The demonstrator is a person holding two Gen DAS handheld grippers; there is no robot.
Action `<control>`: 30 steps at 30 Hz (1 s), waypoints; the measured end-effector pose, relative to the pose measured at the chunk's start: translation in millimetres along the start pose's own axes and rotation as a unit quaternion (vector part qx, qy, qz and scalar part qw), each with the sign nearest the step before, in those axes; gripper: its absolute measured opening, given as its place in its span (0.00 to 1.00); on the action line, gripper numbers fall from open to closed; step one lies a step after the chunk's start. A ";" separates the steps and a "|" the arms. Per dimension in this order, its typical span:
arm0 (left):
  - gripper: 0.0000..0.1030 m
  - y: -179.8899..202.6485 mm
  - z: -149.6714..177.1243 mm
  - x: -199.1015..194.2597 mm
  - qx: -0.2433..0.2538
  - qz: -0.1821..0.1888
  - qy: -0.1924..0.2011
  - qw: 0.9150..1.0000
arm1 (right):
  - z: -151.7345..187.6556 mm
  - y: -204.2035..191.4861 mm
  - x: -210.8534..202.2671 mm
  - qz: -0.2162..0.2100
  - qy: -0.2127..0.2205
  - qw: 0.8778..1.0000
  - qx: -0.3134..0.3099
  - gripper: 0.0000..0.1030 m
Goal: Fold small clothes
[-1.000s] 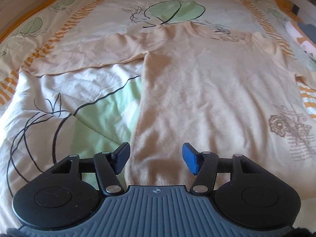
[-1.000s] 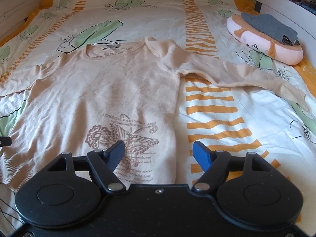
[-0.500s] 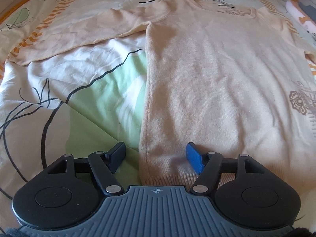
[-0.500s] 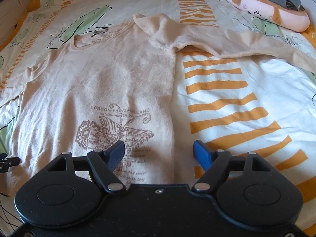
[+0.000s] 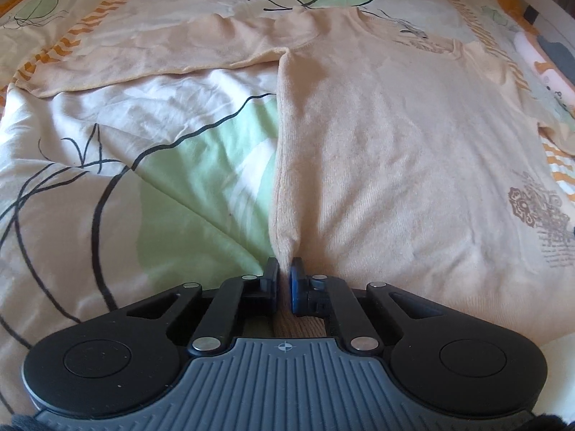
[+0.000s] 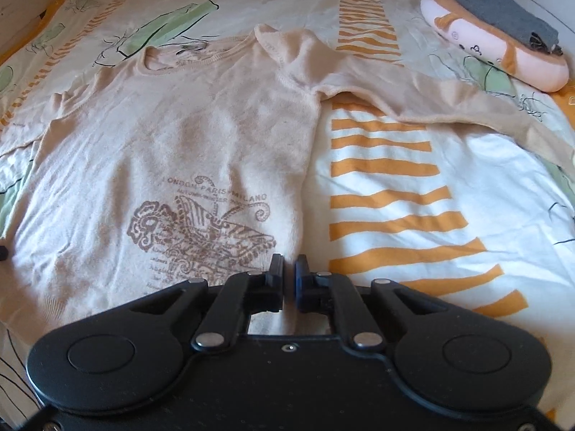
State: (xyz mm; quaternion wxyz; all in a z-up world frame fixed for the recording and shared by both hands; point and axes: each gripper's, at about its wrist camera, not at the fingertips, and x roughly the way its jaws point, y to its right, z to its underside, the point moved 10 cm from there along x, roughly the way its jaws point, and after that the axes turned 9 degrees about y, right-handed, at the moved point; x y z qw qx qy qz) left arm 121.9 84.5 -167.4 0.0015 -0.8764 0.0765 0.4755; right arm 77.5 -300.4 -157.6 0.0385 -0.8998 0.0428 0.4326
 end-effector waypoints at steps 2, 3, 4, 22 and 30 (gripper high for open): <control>0.07 0.1 2.5 1.5 0.005 0.000 -0.004 1.000 | 3.0 3.9 2.8 -0.003 -0.006 1.000 0.014 0.11; 0.08 1.2 2.7 2.1 0.009 -0.002 -0.004 1.000 | 3.9 3.7 4.3 -0.002 -0.008 1.000 0.013 0.11; 0.09 2.3 2.1 2.4 0.012 -0.005 -0.004 1.000 | 4.3 3.0 5.1 0.000 -0.010 1.000 0.010 0.12; 0.40 78.5 -92.3 -25.2 -0.006 0.052 0.149 0.987 | -48.6 60.0 -21.9 -0.003 0.069 0.990 0.124 0.79; 0.40 172.8 -127.3 43.4 0.071 0.098 0.117 0.986 | -81.8 95.5 -28.4 0.007 0.100 0.987 0.129 0.83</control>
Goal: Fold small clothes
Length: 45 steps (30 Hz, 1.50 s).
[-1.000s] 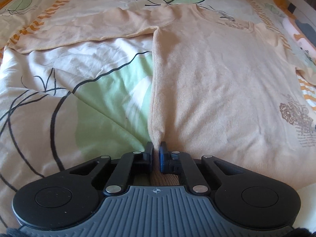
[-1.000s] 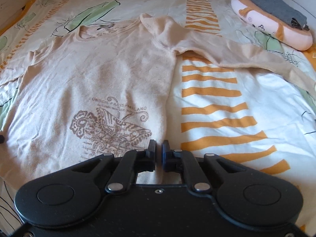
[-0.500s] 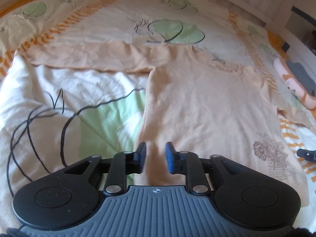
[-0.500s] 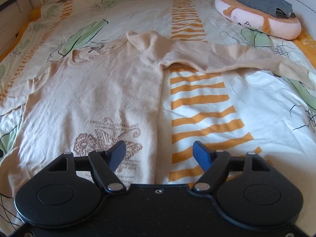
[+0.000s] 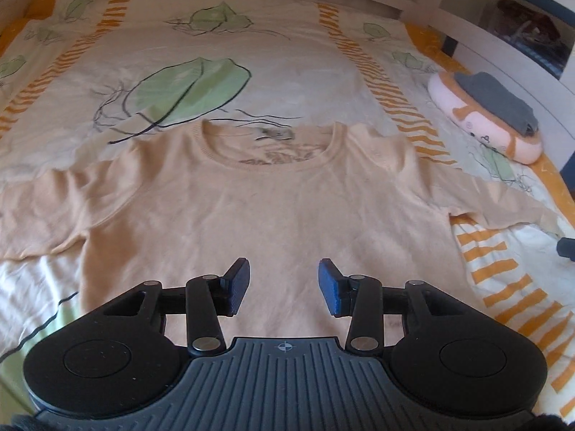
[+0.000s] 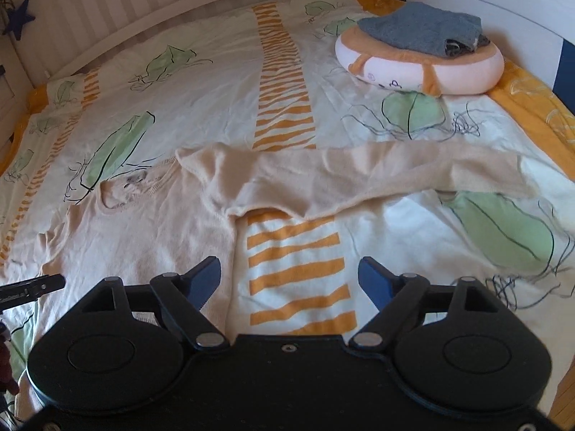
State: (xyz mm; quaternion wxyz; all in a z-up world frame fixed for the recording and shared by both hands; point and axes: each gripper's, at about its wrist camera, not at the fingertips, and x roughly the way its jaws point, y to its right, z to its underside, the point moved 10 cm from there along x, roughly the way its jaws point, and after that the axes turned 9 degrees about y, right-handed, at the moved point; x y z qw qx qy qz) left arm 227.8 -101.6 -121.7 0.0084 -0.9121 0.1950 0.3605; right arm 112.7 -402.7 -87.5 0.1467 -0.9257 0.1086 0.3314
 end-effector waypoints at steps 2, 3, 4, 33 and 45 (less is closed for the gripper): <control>0.40 13.5 -8.3 18.8 0.011 0.009 -0.003 1.000 | -12.4 -6.4 6.5 -0.005 0.015 1.000 -0.020 0.83; 0.40 20.0 -13.3 29.1 0.016 0.012 -0.005 1.000 | -18.1 -10.3 11.5 -0.008 0.020 0.999 -0.030 0.83; 0.40 25.0 -18.1 37.3 0.017 0.015 -0.005 1.000 | -24.0 -15.3 18.1 -0.013 0.026 0.999 -0.040 0.83; 0.40 68.5 -72.1 181.8 0.041 0.044 -0.033 0.998 | -46.7 -29.2 225.5 -0.156 0.005 0.976 -0.154 0.30; 0.40 104.8 -93.1 232.1 0.041 0.042 -0.042 0.997 | -70.6 18.2 223.1 -0.034 0.012 0.991 -0.128 0.06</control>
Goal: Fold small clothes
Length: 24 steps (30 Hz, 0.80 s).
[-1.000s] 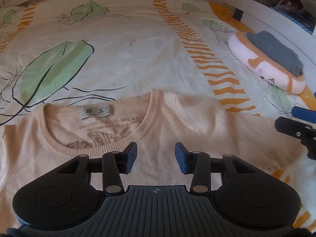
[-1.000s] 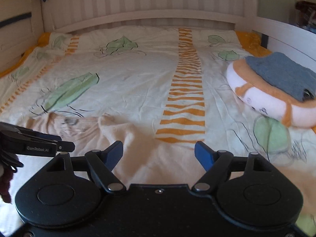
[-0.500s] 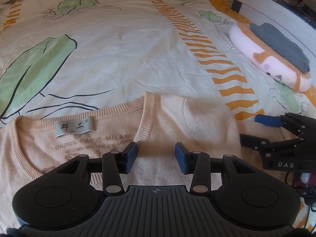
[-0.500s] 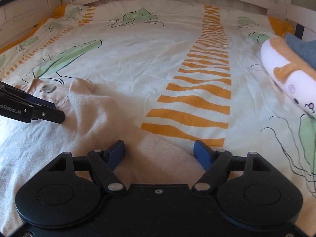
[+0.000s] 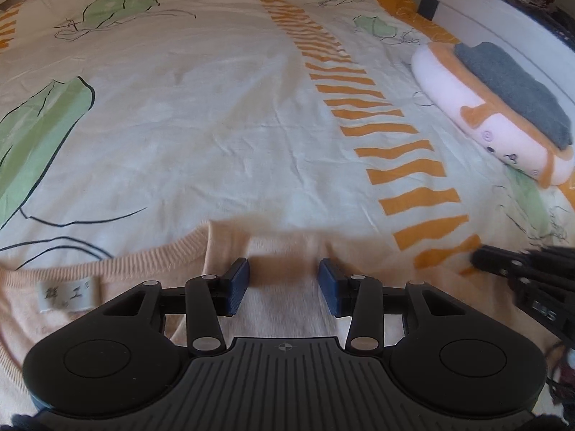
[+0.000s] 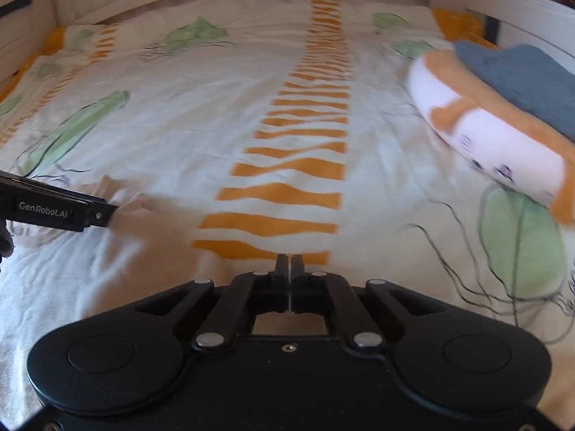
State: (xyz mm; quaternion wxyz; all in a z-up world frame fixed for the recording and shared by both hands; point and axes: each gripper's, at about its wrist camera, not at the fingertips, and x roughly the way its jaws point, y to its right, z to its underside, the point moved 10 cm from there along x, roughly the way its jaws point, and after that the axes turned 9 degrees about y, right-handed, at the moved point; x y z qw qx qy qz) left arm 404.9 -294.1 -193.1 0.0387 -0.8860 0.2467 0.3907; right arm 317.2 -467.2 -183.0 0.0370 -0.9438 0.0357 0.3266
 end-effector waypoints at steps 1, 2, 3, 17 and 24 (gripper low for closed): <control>0.41 0.6 -2.3 5.3 0.004 -0.005 0.001 1.000 | 0.1 5.1 -0.5 0.003 0.001 1.000 0.011 0.10; 0.41 1.2 -4.2 9.5 0.008 -0.010 0.001 1.000 | -1.2 10.2 -1.6 0.003 0.003 1.000 0.026 0.13; 0.41 2.4 -6.1 12.6 0.011 -0.015 0.000 1.000 | -2.5 13.4 -3.0 0.002 0.006 0.999 0.037 0.18; 0.41 3.7 7.7 -107.7 -0.015 0.019 0.047 0.999 | -17.3 61.2 -75.8 0.046 0.063 0.979 0.187 0.88; 0.42 -5.8 33.7 -168.8 -0.014 0.031 0.047 0.998 | -12.7 119.0 -150.2 0.080 0.107 0.956 0.261 0.93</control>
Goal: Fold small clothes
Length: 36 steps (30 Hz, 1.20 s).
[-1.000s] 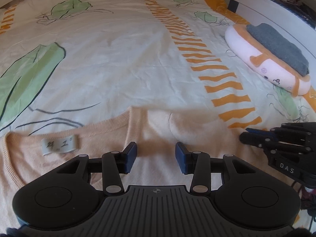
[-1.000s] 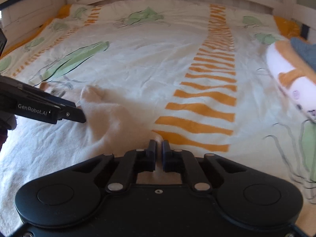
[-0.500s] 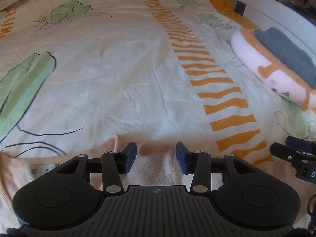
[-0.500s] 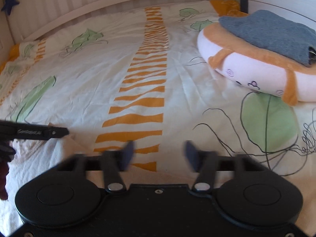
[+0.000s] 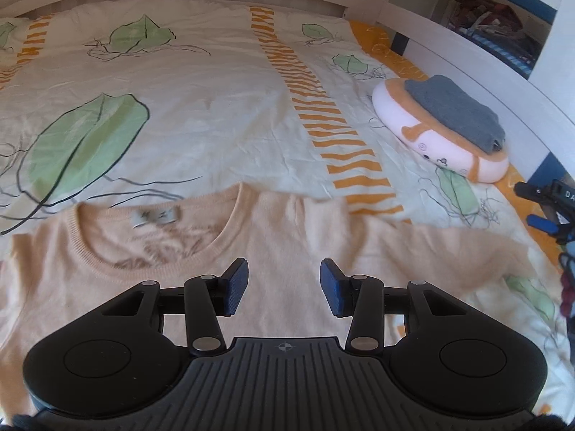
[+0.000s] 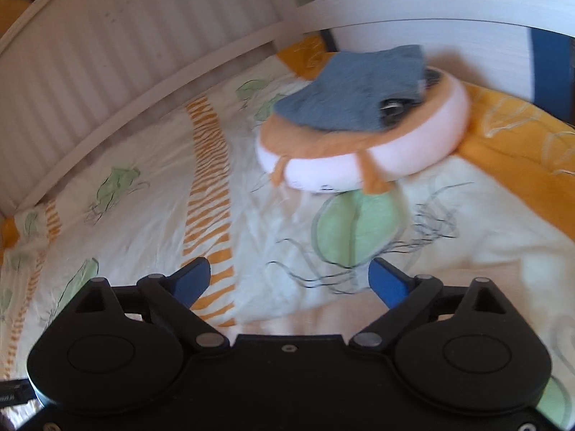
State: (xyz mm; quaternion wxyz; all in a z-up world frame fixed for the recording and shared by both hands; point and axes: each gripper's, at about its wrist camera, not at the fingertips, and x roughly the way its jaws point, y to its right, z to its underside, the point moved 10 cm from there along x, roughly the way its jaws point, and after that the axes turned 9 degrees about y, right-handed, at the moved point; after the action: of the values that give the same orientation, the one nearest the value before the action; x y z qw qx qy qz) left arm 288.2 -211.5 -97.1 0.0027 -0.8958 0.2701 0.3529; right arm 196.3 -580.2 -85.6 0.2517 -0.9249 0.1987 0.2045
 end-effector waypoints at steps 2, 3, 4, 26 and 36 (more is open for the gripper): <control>0.42 -4.5 4.8 -12.0 0.001 -0.003 0.002 1.000 | -2.3 23.7 -8.6 0.023 -0.008 1.000 0.005 0.94; 0.42 -7.5 6.9 -18.2 0.002 -0.007 0.004 1.000 | -2.6 37.4 -12.2 0.039 -0.013 0.999 0.007 0.94; 0.42 -9.9 9.0 -24.0 0.003 -0.010 0.007 1.000 | -2.1 52.7 -14.6 0.059 -0.020 0.998 0.009 0.94; 0.42 -63.1 33.0 -72.2 0.016 -0.106 0.034 0.994 | 29.2 145.1 1.8 0.073 -0.061 0.984 0.153 0.19; 0.42 -106.6 32.4 -71.2 -0.013 -0.101 0.028 0.994 | -30.0 -34.2 -16.5 -0.094 -0.022 0.992 0.081 0.14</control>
State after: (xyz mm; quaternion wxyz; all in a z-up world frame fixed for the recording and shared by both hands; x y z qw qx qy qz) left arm 276.6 -79.9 -96.1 0.0188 -0.9282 0.1734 0.3288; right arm 206.9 -565.1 -40.9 0.3486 -0.9112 0.1210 0.1832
